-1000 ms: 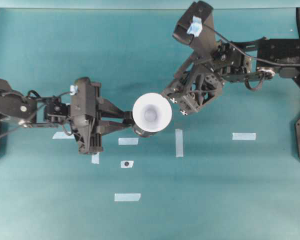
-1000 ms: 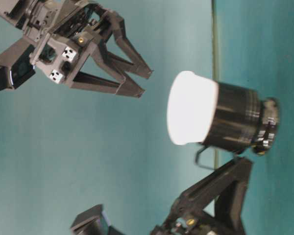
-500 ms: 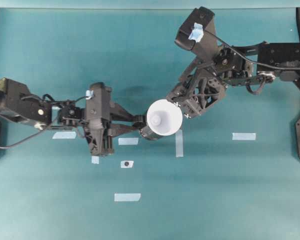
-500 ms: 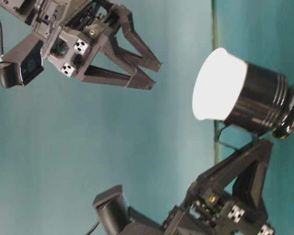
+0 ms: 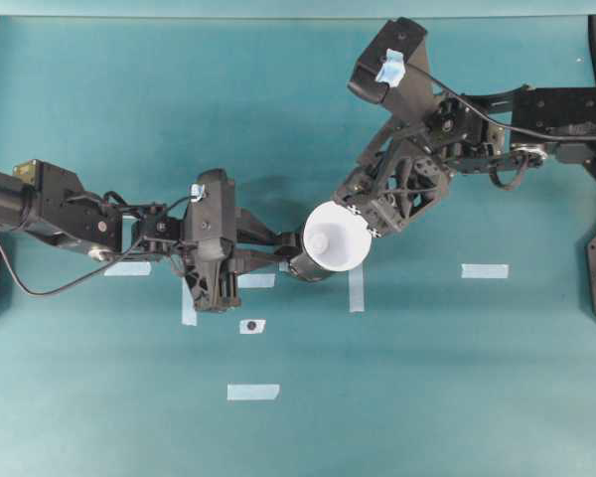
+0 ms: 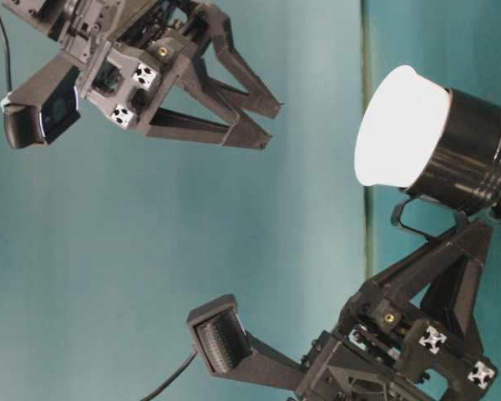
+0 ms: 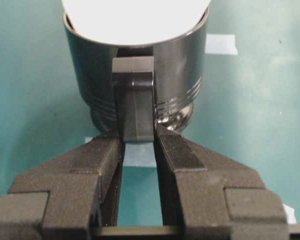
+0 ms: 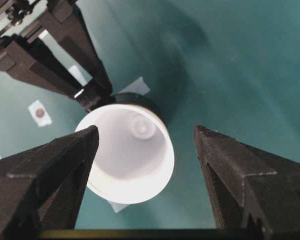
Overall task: Holding the cup holder with the left arm, the right arm places the cup into the cup holder.
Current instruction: 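Open both grippers, releasing cup and holder on the table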
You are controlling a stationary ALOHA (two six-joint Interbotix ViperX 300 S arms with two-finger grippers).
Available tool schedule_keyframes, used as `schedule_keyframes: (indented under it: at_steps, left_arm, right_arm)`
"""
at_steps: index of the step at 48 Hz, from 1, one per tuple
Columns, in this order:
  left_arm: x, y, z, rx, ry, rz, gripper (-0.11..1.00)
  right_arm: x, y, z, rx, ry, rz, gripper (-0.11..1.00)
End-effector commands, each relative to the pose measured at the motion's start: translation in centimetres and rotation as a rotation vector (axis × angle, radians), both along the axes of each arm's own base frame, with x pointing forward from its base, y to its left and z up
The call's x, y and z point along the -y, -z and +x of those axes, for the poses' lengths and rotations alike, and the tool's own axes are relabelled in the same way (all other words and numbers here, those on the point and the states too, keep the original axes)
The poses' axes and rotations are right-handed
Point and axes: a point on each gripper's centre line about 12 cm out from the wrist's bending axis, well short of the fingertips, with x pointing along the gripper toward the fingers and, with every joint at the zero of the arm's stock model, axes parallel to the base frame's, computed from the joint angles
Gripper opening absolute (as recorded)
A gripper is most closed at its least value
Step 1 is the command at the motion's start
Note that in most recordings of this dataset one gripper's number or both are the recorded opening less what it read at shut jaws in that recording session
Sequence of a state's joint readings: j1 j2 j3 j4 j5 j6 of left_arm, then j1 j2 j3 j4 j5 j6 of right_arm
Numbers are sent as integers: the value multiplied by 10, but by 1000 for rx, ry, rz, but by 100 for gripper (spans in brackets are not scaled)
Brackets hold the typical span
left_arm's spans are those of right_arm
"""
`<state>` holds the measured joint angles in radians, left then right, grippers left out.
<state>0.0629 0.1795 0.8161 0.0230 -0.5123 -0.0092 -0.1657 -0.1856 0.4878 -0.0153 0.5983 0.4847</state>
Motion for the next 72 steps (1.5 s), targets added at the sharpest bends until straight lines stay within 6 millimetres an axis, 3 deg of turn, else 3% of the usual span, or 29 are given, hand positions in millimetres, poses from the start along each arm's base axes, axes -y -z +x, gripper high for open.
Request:
schedule_keyframes:
  at_steps: [1,22,37,61,72]
  left_arm:
    - [1,-9,2,26,4,-1,23]
    - [1,-1,-7,-135,0,-8,23]
    - [1,-10,2,-138,0,-7,23]
    - [-1,10,-4,-240,-9,-15,23]
    - [-1,10,-4,-251,-7,-13,25]
  right_arm:
    - [-2,-20,-3,64,6,-1,82]
    - [-5,-12,5,76,-1,8,81]
    - [-11,-6,7,99,-5,30,82]
    - [-16,3,11,126,2,55,82]
    - [-15,3,12,136,6,58,82]
